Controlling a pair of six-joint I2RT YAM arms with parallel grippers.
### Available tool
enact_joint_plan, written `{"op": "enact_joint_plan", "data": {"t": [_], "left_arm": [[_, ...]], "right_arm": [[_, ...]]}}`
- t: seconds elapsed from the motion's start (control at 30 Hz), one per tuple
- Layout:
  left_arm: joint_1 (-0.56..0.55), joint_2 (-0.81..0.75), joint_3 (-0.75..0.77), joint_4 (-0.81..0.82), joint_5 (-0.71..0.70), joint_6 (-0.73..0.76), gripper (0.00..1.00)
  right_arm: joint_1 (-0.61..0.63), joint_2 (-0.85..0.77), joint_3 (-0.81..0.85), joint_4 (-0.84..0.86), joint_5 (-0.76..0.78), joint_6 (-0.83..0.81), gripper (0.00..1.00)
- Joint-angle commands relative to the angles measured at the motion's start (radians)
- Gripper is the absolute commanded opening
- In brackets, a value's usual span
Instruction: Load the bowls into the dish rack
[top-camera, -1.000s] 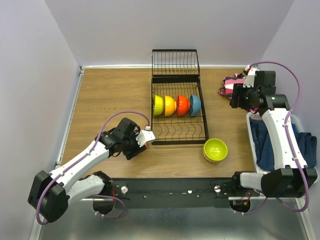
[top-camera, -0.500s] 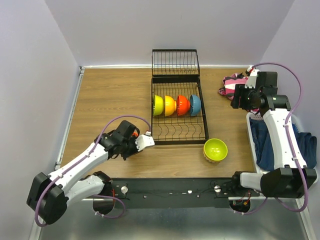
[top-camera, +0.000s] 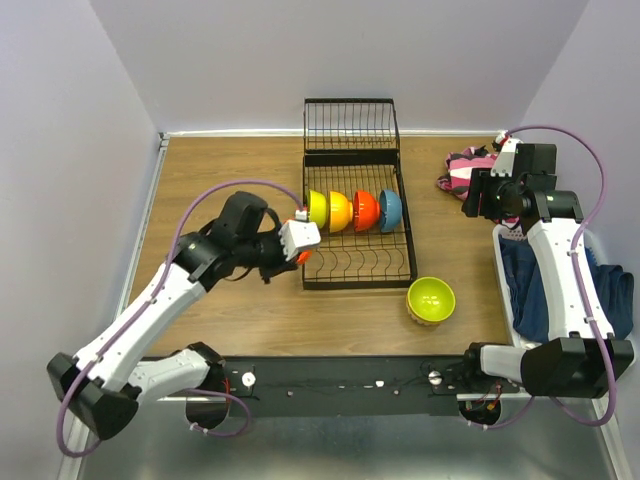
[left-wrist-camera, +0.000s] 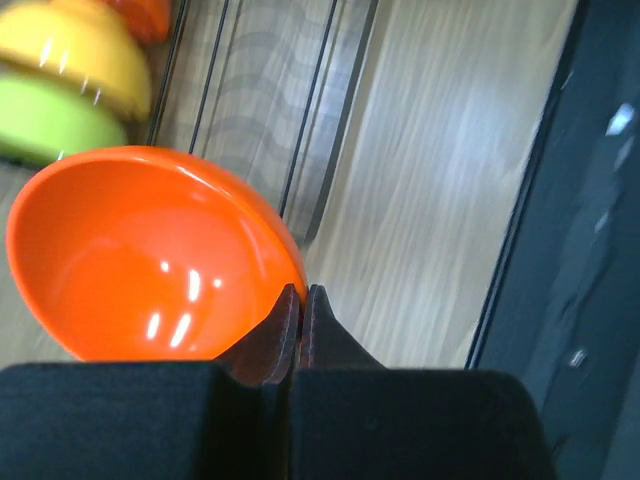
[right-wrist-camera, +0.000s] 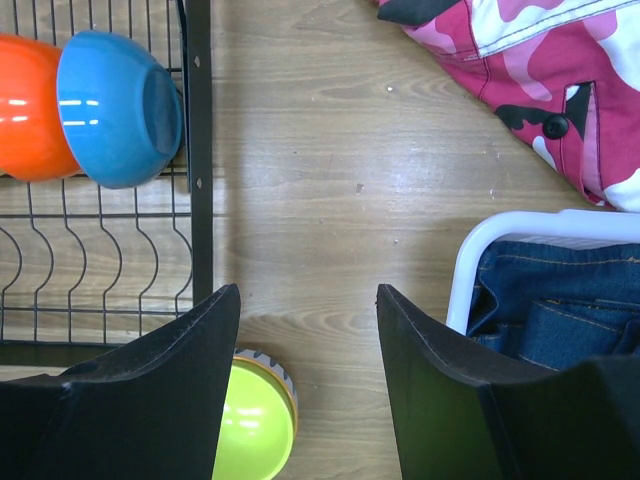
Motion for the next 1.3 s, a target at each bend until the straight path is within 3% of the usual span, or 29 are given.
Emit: {"op": "enact_joint_plan", "data": {"t": [0.0,0.03,0.07,0.13,0.33,0.73,1.07,1.27], "left_arm": [[-0.003,0.086,-0.069,0.477,0.363,-0.323,0.0],[-0.003,0.098,-0.106,0.764,0.394,-0.538,0.0],[-0.007,0.133,-0.147,0.929,0.405,-0.68,0.0],[-0.034,0.208,-0.142,1.126,0.393,-0.87,0.0],[-0.086,0.403,-0.134,1.468,0.338,-1.081,0.0],[-0.166,0.649,-0.155,1.725,0.138,-1.471,0.01],[-0.184,0.802,-0.186,1.836,0.074,-1.607,0.01],[-0.184,0.928,-0.128,1.908,0.08,-1.684,0.01]], "right_arm": [[-0.01,-0.013,-0.015,-0.018,0.005,0.009,0.65],[-0.01,-0.012,-0.018,-0.021,0.005,0.007,0.65],[-0.01,-0.01,-0.019,-0.021,0.013,0.004,0.65],[-0.01,-0.007,-0.018,-0.023,0.022,0.001,0.65],[-0.012,0.001,-0.027,-0.032,0.034,-0.008,0.65],[-0.013,0.045,-0.039,-0.033,0.06,-0.016,0.65],[-0.013,0.082,-0.025,-0.043,0.067,-0.019,0.65],[-0.013,0.084,-0.045,-0.038,0.073,-0.014,0.65]]}}
